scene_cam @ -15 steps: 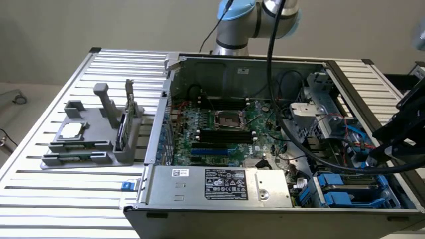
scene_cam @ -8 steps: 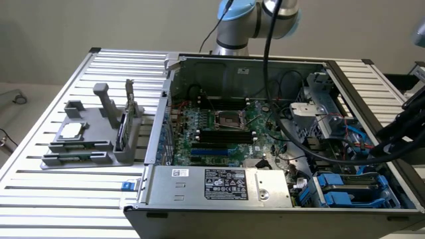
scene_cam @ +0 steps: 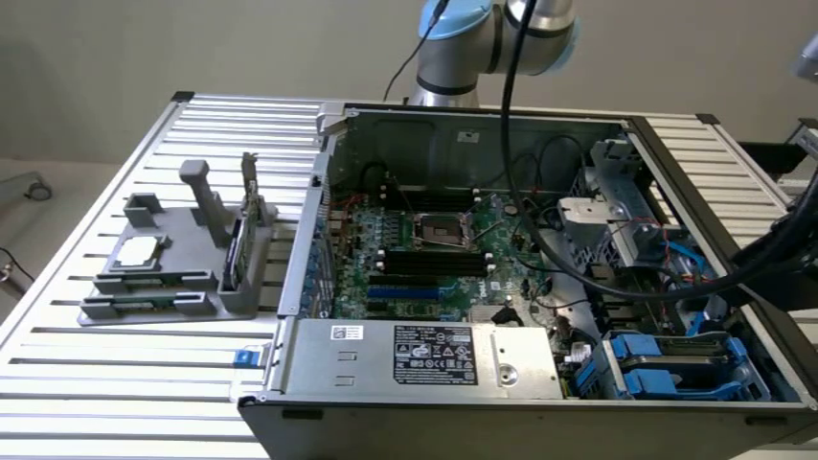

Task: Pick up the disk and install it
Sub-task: 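Insert the first disk wire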

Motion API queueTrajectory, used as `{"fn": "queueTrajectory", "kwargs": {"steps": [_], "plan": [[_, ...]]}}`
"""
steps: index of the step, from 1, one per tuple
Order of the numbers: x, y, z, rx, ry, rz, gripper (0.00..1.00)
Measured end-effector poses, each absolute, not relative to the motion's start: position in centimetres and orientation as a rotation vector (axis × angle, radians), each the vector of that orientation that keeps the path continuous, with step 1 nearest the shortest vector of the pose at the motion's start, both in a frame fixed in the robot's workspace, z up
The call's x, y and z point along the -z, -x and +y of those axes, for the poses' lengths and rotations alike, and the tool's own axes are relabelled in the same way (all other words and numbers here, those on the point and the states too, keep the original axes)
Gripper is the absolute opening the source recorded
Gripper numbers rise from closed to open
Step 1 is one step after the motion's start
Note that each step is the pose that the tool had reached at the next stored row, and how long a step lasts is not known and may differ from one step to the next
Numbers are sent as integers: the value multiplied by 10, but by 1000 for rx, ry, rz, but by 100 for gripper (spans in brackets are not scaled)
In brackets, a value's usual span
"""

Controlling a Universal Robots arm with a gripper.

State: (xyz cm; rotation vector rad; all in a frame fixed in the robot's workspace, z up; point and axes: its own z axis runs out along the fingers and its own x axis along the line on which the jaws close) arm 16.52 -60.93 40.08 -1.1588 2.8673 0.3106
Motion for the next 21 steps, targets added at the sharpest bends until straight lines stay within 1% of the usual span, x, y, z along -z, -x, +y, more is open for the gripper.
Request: {"fn": "queueTrajectory", "kwargs": {"steps": [14, 16, 17, 21], "plan": [[-401, -165, -609, -300, 801, 2964, 44], [-401, -165, -609, -298, 750, 2974, 42], [-401, -165, -609, -297, 723, 2979, 35], [-401, -165, -609, -293, 619, 2996, 35]]}}
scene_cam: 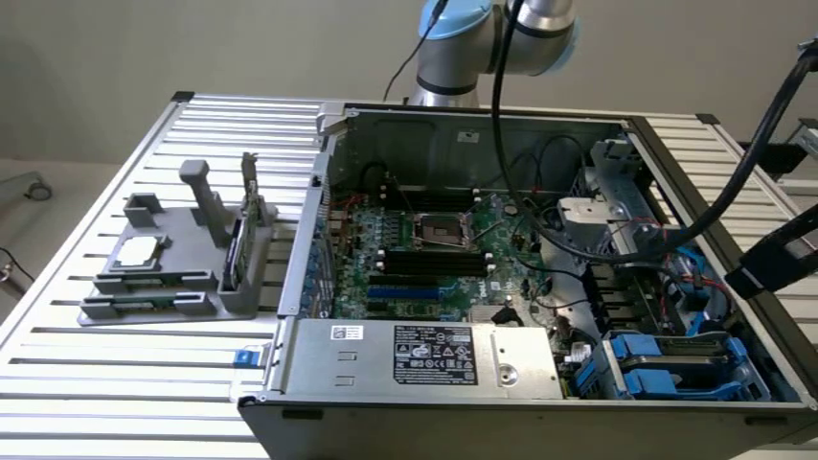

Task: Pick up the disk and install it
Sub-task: 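Insert the first disk wire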

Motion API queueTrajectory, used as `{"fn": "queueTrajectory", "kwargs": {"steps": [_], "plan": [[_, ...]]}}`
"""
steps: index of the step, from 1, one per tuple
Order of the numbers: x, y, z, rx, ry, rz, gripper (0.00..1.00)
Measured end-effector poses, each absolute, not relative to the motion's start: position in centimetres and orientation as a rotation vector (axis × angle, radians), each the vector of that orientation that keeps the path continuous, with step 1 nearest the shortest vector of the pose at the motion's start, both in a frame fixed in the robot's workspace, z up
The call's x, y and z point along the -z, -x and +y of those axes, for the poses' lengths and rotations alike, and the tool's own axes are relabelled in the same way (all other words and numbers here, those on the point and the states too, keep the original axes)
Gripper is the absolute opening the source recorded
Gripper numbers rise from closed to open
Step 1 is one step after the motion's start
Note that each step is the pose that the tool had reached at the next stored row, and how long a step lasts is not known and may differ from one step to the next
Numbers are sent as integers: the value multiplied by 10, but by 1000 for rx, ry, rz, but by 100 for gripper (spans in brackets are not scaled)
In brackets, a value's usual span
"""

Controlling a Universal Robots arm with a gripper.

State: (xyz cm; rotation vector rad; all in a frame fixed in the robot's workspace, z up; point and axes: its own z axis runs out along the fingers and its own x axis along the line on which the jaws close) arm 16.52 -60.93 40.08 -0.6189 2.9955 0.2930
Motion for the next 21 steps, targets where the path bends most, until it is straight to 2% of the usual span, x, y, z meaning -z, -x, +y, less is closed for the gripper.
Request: {"fn": "queueTrajectory", "kwargs": {"steps": [2, 3, 4, 5, 21], "plan": [[-401, -165, -609, -291, 568, 3003, 32], [-401, -165, -609, -290, 542, 3006, 25], [-401, -165, -609, -289, 516, 3009, 25], [-401, -165, -609, -288, 490, 3012, 18], [-401, -165, -609, -267, 72, 3027, 18]]}}
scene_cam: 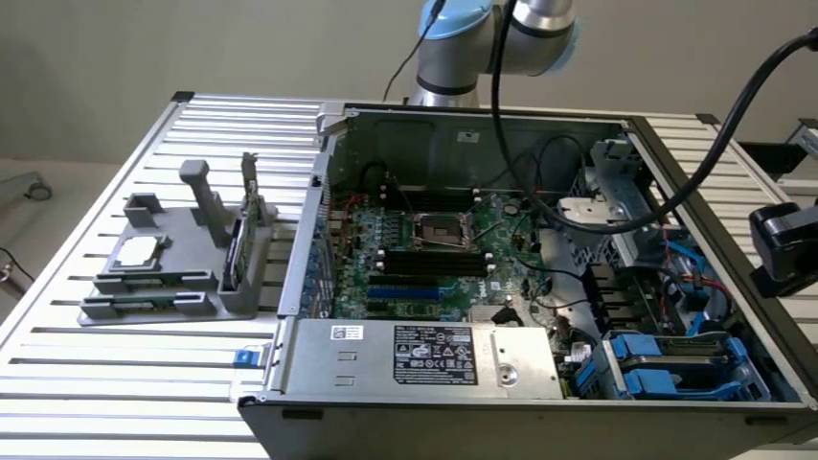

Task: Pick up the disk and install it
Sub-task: 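Insert the first disk wire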

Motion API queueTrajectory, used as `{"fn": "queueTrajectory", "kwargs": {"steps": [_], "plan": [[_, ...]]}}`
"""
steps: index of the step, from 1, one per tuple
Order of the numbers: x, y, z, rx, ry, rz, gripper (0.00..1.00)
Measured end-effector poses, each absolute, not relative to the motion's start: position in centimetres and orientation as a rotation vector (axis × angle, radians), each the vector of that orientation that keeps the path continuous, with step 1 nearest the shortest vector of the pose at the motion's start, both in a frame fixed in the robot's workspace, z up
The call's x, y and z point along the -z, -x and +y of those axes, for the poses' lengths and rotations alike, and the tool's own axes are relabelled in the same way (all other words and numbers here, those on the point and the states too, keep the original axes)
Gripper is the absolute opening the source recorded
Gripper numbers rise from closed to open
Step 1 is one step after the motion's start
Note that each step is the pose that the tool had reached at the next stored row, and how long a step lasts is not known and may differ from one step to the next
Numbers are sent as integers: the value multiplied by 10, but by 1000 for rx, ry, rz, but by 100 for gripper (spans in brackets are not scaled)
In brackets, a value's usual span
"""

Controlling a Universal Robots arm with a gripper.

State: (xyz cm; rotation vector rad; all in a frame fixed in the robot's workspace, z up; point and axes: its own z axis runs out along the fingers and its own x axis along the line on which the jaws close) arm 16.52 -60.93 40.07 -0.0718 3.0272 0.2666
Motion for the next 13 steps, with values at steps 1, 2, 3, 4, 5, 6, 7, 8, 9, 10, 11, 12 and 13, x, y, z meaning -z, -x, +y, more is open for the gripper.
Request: {"fn": "queueTrajectory", "kwargs": {"steps": [1, 2, 3, 4, 5, 6, 7, 8, 9, 10, 11, 12, 13], "plan": [[-401, -165, -609, -265, 45, 3026, 18], [-401, -165, -609, -264, 20, 3025, 18], [-401, -165, -609, -262, -6, 3024, 18], [-401, -165, -609, -260, -32, 3023, 18], [-401, -165, -609, -259, -57, 3021, 18], [-401, -165, -609, -258, -84, 3019, 18], [-401, -165, -609, -256, -110, 3017, 18], [-401, -165, -609, -254, -137, 3014, 18], [-401, -165, -609, -253, -164, 3011, 18], [-401, -165, -609, -251, -192, 3008, 18], [-401, -165, -609, -249, -219, 3005, 18], [-400, -165, -609, -247, -246, 3002, 18], [-400, -165, -609, -246, -273, 2998, 18]]}}
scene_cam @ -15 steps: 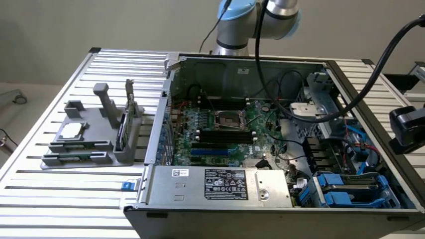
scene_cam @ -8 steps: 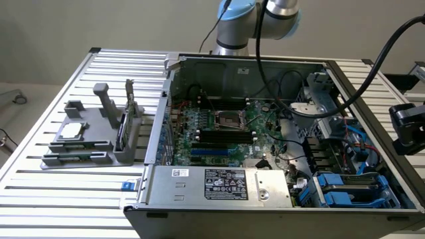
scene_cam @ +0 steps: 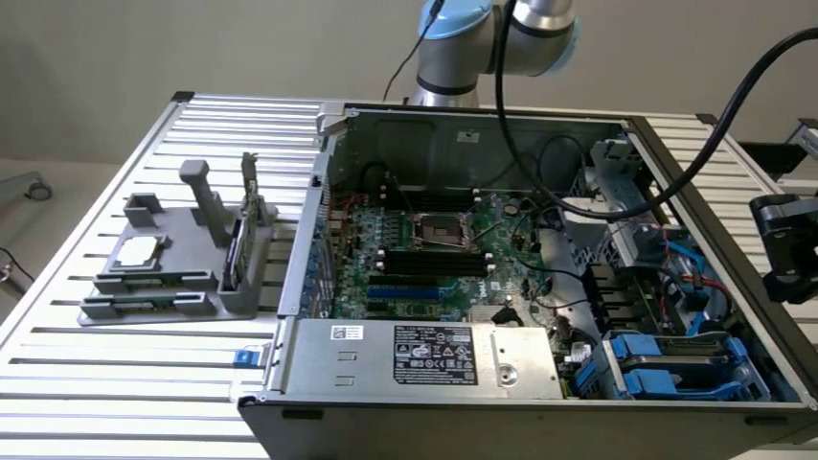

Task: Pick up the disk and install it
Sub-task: 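Insert the first disk wire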

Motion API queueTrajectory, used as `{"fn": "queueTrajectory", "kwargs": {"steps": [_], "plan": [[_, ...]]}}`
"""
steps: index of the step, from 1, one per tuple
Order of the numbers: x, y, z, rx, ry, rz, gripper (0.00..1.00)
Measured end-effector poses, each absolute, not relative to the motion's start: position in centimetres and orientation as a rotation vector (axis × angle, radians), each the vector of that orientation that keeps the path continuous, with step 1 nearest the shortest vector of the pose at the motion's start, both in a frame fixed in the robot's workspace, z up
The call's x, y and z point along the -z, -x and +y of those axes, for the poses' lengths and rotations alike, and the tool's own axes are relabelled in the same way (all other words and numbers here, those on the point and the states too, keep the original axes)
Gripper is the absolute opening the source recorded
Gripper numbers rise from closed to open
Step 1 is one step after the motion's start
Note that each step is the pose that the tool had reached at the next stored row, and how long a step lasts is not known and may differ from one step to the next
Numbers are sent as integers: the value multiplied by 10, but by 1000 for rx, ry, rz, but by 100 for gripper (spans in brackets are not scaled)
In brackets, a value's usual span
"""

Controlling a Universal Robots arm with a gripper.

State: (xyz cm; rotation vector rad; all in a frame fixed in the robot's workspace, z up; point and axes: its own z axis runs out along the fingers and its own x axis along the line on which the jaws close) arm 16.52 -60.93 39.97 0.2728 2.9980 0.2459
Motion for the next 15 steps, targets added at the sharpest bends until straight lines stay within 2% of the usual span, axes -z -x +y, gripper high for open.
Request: {"fn": "queueTrajectory", "kwargs": {"steps": [15], "plan": [[-376, -165, -609, -217, -648, 2922, 18]]}}
